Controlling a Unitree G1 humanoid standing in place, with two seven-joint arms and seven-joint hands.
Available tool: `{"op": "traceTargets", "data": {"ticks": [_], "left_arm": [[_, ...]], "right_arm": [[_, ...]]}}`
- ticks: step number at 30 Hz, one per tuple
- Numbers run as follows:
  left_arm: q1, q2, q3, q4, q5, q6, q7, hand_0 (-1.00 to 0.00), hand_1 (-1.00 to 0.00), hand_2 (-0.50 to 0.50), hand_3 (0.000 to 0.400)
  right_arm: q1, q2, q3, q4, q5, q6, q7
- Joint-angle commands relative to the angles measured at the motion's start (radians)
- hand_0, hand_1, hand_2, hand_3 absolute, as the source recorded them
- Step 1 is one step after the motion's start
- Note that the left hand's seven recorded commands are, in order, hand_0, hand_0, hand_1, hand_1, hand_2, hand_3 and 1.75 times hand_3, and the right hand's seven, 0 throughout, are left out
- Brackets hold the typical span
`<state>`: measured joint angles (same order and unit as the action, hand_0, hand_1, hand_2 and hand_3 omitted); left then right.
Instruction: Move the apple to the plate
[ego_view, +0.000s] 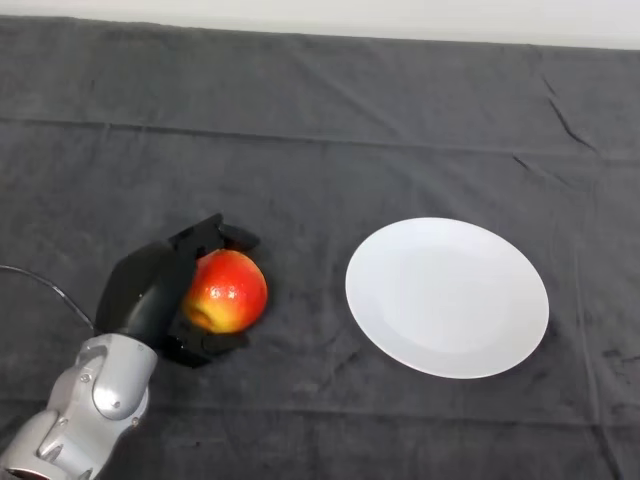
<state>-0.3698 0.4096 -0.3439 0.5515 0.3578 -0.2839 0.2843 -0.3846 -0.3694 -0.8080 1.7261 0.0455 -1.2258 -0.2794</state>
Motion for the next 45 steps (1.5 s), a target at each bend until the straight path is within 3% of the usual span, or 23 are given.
{"op": "traceTargets", "data": {"ticks": [1,11,18,33,45], "left_arm": [[-0.048,0.022,0.0,-0.054,0.017,0.022,-0.018,-1.0,-1.0,0.0,0.4],[-0.117,-0.043,-0.017,-0.136,0.03,0.084,-0.018,-1.0,-1.0,0.0,0.4],[-0.183,-0.089,-0.053,-0.13,0.037,0.085,-0.007,-1.0,-1.0,0.0,0.4],[-0.341,-0.196,-0.195,-0.016,0.021,0.049,0.035,-1.0,-1.0,0.0,0.4],[-0.437,-0.269,-0.383,0.157,-0.039,-0.039,0.095,-1.0,-1.0,0.0,0.4]], "right_arm": [[0.071,0.13,0.0033,0.07,0.008,0.033,0.005],[0.071,0.131,0.0041,0.069,0.009,0.033,0.0052],[0.071,0.131,0.0046,0.069,0.0096,0.033,0.0053],[0.07,0.13,0.0047,0.07,0.01,0.032,0.0055],[0.07,0.13,0.0038,0.073,0.0092,0.031,0.0055]]}}
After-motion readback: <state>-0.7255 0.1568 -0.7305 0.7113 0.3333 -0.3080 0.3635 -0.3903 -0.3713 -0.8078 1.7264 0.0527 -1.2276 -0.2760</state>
